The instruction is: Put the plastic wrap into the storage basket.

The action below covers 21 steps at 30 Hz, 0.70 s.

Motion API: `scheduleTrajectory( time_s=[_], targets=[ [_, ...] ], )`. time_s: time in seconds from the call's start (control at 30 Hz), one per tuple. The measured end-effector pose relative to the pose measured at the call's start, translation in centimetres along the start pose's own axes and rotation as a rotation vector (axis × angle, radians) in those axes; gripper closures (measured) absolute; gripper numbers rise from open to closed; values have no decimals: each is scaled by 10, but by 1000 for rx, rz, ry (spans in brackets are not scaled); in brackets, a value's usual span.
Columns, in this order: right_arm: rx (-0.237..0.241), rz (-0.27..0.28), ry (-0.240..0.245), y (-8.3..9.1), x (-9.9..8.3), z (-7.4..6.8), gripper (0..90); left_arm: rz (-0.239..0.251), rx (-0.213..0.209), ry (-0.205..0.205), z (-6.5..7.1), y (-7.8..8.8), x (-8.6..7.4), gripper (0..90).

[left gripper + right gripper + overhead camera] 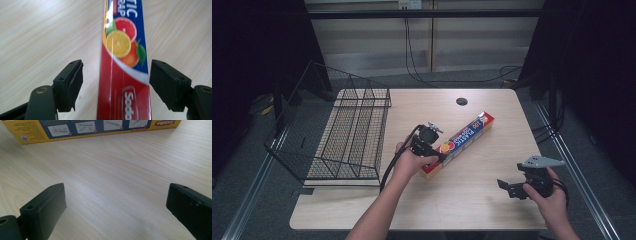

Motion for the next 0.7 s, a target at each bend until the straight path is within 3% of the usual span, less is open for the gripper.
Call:
scheduleTrajectory(
  time_s=[0.17,0.27,0.3,0.43,0.6,0.7],
  targets=[
    [1,-2,-7,1,0,0,25,-29,-16,15,-2,-9,10,269],
    [0,-2,-9,1,0,1,25,-17,-32,43,-2,-16,15,268],
    [1,-2,-8,1,0,1,24,-19,-32,30,-4,-18,16,268],
    [0,0,-10,1,0,1,25,-1,-45,46,-5,-26,22,273],
    [-2,2,-10,1,1,2,25,-8,-59,43,-3,-32,31,292],
    [-2,3,-10,1,1,2,24,-18,-71,64,0,-36,37,295]
  ],
)
Point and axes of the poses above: each handheld gripper's, and its own axes: y roughly backward along the jaws, x roughly out of its top, z roughly to its right, the point moved 8 cm from there along -y, roughly forward along the jaws, and after that the axes turned 8 degrees about -x, right-handed, at the moved point
